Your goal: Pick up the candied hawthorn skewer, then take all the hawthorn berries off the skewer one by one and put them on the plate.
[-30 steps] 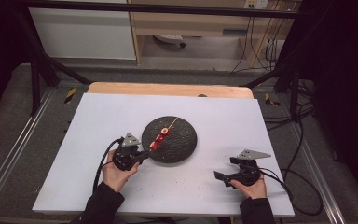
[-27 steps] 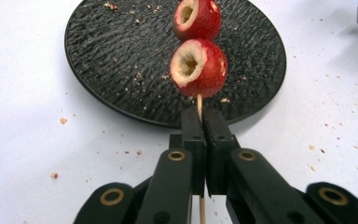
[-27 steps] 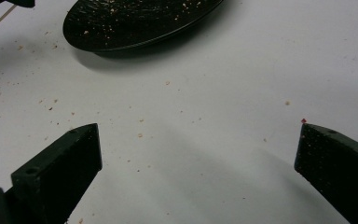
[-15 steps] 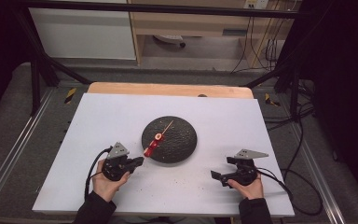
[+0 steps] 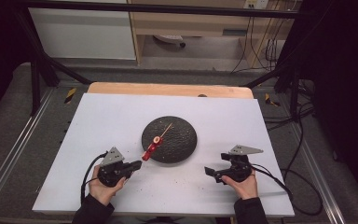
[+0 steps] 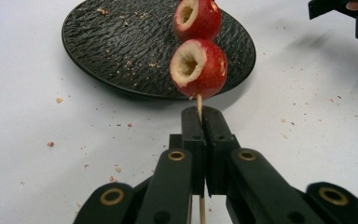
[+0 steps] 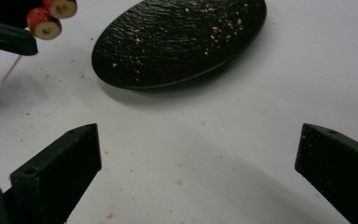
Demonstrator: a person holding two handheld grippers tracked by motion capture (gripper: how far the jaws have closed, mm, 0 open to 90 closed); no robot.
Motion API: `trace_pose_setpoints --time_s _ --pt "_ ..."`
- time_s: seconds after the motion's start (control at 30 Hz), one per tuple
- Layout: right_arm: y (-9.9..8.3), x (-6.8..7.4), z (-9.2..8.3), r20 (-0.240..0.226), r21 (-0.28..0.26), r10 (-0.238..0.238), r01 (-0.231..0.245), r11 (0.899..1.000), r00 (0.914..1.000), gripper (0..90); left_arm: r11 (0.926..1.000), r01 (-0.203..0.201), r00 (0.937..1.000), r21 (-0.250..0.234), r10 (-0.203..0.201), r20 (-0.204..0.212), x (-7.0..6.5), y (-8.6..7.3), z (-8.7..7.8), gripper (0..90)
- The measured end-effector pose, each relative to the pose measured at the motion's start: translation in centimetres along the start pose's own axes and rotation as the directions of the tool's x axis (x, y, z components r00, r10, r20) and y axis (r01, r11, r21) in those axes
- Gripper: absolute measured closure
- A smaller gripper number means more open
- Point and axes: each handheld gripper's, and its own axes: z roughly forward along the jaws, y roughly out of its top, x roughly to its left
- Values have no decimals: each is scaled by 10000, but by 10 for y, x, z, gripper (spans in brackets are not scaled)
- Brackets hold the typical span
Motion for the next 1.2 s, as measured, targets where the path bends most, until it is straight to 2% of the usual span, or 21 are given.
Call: trace_pose_setpoints --time_s 0.17,0.4,0.6,0.7,0.77,1.03,1.07,1.1,1.2 --pt "15 14 14 -227 -88 -172 170 9998 9996 13 9998 -138 9999 -107 138 -48 -2 -2 -1 881" --pt "28 28 28 -369 -287 -156 145 9995 9992 12 9996 -204 9998 -201 205 10 -5 -3 -1 881" --pt "37 37 40 -557 -465 70 -96 9989 9984 14 9992 -304 9995 -275 305 33 -7 -3 -2 881" --pt "42 41 44 -477 -477 78 -101 9988 9988 19 9989 -329 9994 -336 330 33 -8 -3 -2 881" --pt "47 45 47 -667 -606 201 -241 9979 9976 24 9988 -342 9994 -364 344 54 -10 -3 -2 881" --pt "59 53 53 -936 -892 304 -388 9953 9951 44 9980 -495 9988 -402 497 39 -15 -3 0 881" --pt "61 55 54 -979 -977 364 -460 9942 9945 51 9978 -538 9985 -380 540 53 -16 -3 1 881" --pt "62 56 54 -1250 -1148 581 -726 9907 9905 71 9976 -561 9984 -402 563 38 -18 -3 2 881" --pt "64 55 55 -1421 -1189 762 -934 9885 9869 100 9969 -684 9976 -400 687 62 -22 -3 3 881"
